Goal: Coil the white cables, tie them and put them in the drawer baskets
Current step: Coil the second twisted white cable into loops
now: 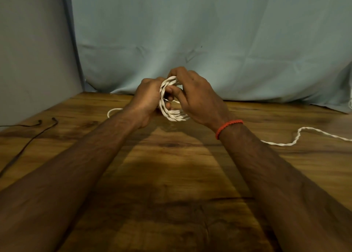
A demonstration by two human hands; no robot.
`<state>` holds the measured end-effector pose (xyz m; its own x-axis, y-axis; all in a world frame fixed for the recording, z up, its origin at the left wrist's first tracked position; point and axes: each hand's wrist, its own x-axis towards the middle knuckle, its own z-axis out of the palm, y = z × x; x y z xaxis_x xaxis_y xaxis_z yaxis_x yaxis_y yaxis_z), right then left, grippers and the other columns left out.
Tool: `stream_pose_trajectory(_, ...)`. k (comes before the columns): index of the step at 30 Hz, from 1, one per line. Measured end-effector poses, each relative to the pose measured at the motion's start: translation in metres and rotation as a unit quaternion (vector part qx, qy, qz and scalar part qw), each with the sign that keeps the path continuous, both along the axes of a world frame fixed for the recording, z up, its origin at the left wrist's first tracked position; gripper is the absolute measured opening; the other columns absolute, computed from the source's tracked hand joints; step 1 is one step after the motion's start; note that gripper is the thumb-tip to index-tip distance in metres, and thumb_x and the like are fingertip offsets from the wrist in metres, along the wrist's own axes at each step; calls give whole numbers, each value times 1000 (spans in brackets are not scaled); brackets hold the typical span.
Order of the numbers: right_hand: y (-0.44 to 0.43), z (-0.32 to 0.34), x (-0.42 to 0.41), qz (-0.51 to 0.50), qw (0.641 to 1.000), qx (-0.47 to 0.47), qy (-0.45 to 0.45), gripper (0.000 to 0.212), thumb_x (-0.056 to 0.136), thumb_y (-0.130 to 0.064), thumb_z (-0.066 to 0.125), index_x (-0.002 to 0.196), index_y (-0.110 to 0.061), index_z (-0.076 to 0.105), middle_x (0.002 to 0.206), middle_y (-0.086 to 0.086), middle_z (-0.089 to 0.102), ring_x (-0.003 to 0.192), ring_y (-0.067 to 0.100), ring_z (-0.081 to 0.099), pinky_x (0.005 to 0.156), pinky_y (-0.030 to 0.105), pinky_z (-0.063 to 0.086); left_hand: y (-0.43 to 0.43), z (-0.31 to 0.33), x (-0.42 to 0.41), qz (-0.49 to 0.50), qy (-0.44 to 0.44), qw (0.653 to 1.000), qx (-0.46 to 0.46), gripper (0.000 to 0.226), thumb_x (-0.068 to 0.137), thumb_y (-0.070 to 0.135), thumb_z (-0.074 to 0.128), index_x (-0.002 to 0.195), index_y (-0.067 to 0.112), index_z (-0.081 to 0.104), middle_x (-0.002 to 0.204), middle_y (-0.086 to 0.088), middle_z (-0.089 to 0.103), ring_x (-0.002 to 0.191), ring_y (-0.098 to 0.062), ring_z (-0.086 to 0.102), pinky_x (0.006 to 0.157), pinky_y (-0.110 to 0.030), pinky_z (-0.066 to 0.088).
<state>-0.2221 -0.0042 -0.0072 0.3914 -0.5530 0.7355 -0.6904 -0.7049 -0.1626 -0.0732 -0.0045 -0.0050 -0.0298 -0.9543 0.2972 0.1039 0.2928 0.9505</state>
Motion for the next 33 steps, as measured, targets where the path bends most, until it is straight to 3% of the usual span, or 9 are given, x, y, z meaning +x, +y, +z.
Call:
stream_pose_trajectory(4,-2,-1,-5,-1,1000,2,24,35,100,-50,35,124,-27,46,107,5,57,91,29,61,80,48,52,4,0,0,-67,-77,995,-16,81,86,83,26,61,13,57,53,-6,53,46,-21,53,52,-27,47)
stream_pose_trajectory(7,-4,-1,-5,8,999,11,34,31,98,-44,34,120,-26,46,104,5,57,90,29,60,78,48,52,6,-5,0,15,-224,960,-169,66,90,71,35,68,14,61,50,4,54,48,-16,57,55,-26,46)
stream_pose_trajectory(10,-6,-1,-2,17,999,25,33,23,97,-38,41,114,-23,48,100,4,57,87,24,58,78,45,51,1,-12,5,25,-229,957,-177,63,100,63,33,60,23,61,49,4,53,47,-14,57,56,-25,45)
stream_pose_trajectory(12,-4,0,0,43,999,34,-3,23,97,-30,53,116,-18,50,93,-1,58,79,10,56,74,33,49,-3,-16,6,30,-216,962,-166,67,99,65,32,56,22,61,50,1,52,47,-15,56,58,-27,46)
stream_pose_trajectory(15,0,2,2,64,986,90,-126,50,90,-29,72,132,-17,49,76,-8,60,65,0,57,63,15,43,-6,-15,4,60,-137,979,-135,63,99,65,35,63,17,56,48,3,49,46,-13,53,56,-28,44)
stream_pose_trajectory(21,1,-5,21,63,918,283,-270,25,98,-31,63,95,-7,71,84,14,74,68,21,63,63,43,52,-16,-12,10,92,92,992,-1,60,93,71,43,66,19,51,48,4,45,44,-11,49,56,-28,45)
stream_pose_trajectory(26,8,-6,36,67,881,291,-368,21,99,-21,54,83,-17,66,72,-1,68,70,16,63,69,35,47,-11,-12,0,111,107,988,23,59,96,68,43,68,17,55,55,2,56,54,-16,58,63,-32,51)
stream_pose_trajectory(28,9,-8,38,34,899,251,-358,16,99,-27,55,96,-13,64,84,2,69,78,20,64,72,36,48,-10,-13,0,145,65,987,0,62,97,68,39,65,18,56,62,-1,61,65,-21,62,72,-39,52)
stream_pose_trajectory(33,15,-11,32,-42,981,66,-176,36,102,-28,53,134,-17,42,113,9,70,100,28,67,81,44,54,-4,-11,-8,193,47,979,-47,57,99,59,46,63,18,61,59,1,63,64,-19,62,72,-39,51)
